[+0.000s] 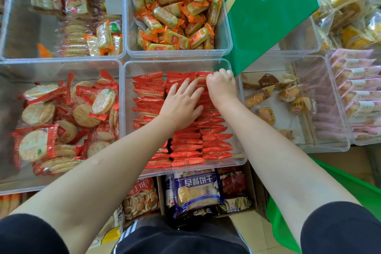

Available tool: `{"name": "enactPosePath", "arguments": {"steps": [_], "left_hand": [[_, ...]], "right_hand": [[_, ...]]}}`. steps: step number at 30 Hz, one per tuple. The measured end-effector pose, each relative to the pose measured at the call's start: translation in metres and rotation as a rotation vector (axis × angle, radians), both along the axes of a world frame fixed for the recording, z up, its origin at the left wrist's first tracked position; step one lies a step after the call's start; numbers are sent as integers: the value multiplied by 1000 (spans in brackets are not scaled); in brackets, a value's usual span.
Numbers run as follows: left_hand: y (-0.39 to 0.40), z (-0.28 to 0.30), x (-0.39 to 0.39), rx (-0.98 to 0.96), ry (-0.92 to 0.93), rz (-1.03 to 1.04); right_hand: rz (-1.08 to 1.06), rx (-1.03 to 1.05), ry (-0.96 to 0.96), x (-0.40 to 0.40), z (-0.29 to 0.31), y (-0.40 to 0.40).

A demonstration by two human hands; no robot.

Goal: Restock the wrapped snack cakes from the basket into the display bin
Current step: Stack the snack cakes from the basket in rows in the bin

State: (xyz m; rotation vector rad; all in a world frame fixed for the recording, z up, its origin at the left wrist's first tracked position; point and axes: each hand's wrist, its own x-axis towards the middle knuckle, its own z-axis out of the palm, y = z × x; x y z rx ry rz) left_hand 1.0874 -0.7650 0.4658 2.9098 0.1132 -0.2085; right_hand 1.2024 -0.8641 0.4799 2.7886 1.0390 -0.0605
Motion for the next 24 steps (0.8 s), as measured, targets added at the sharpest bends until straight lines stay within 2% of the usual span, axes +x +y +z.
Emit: {"name": "enactPosePath", "arguments": {"steps": [2,4,10,14,16,19,21,24], "left_hand": [[11,-3,-7,4,-47,103],[21,-8,-12,11,7,170],[29,-19,-11,45,79,155],[31,-12,-13,-29,46,131],[33,-8,-21,-69,-46,163],[38,-7,-46,-28,-108,357],[38,-10,-63,-27,-47,435],[34,-16,-72,-39,53,433]], "right_hand": [[-26,40,-45,-3,0,4],[-43,97,-86,-9,0,7],[-88,67,172,-17,-9,-1],[-59,270,156,-30,-5,9],[44,343,256,-48,-8,13],[148,210,354,-64,-22,10],[131,117,316,-60,-31,9],[90,63,228,-55,-34,19]]}}
